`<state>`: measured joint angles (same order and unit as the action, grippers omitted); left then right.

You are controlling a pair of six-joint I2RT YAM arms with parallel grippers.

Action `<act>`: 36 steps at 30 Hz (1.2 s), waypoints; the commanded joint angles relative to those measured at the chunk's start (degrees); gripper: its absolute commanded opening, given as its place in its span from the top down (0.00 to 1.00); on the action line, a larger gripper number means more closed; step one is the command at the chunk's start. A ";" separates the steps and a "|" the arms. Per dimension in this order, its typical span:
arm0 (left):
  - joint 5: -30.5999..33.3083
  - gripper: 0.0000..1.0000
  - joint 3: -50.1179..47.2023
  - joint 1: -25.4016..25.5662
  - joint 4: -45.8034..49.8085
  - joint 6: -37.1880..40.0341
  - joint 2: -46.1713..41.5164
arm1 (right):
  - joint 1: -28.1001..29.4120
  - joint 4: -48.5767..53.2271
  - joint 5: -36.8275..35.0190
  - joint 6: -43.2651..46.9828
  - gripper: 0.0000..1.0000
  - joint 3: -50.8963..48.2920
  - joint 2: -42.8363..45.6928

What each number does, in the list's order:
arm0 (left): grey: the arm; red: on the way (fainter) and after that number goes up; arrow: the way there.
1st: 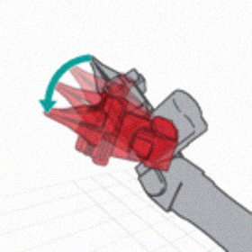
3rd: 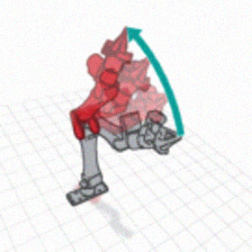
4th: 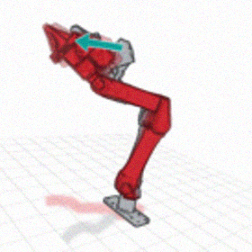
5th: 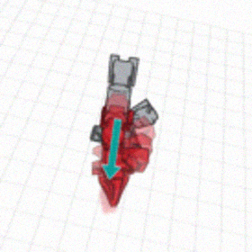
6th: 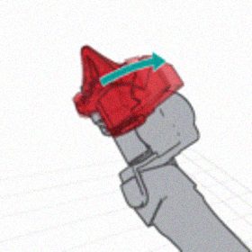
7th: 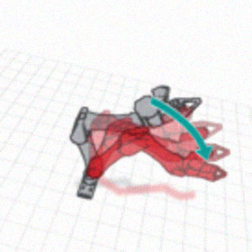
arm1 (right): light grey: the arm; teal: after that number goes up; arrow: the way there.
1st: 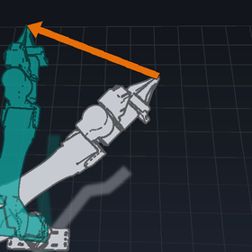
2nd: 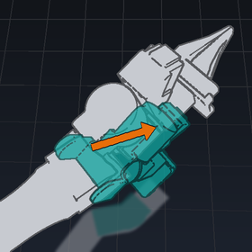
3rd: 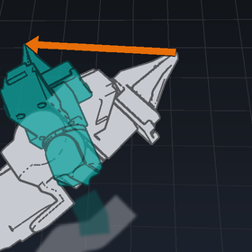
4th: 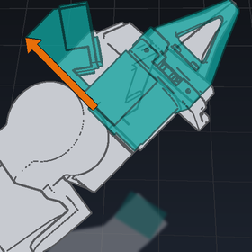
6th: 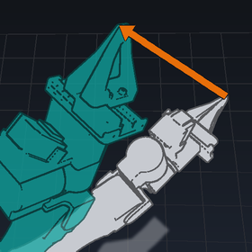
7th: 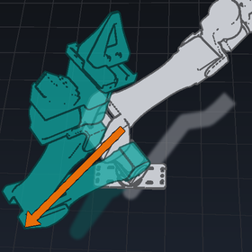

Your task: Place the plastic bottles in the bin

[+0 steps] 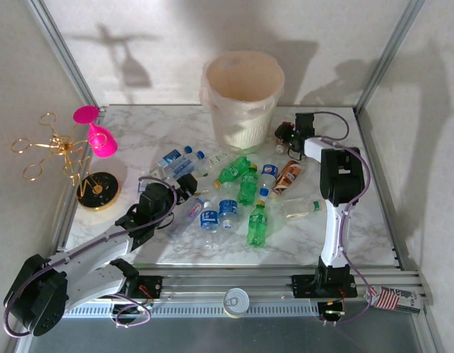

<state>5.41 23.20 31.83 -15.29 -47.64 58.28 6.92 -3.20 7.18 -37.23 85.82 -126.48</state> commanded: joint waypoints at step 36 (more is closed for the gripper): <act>3.22 0.00 2.15 0.68 1.65 -0.43 -0.15 | 7.98 -2.34 7.60 12.01 0.52 6.40 31.48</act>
<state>7.75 25.91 32.16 -15.35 -47.46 60.45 13.56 -4.43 13.63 -25.06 87.96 -90.78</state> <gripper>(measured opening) 0.995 0.558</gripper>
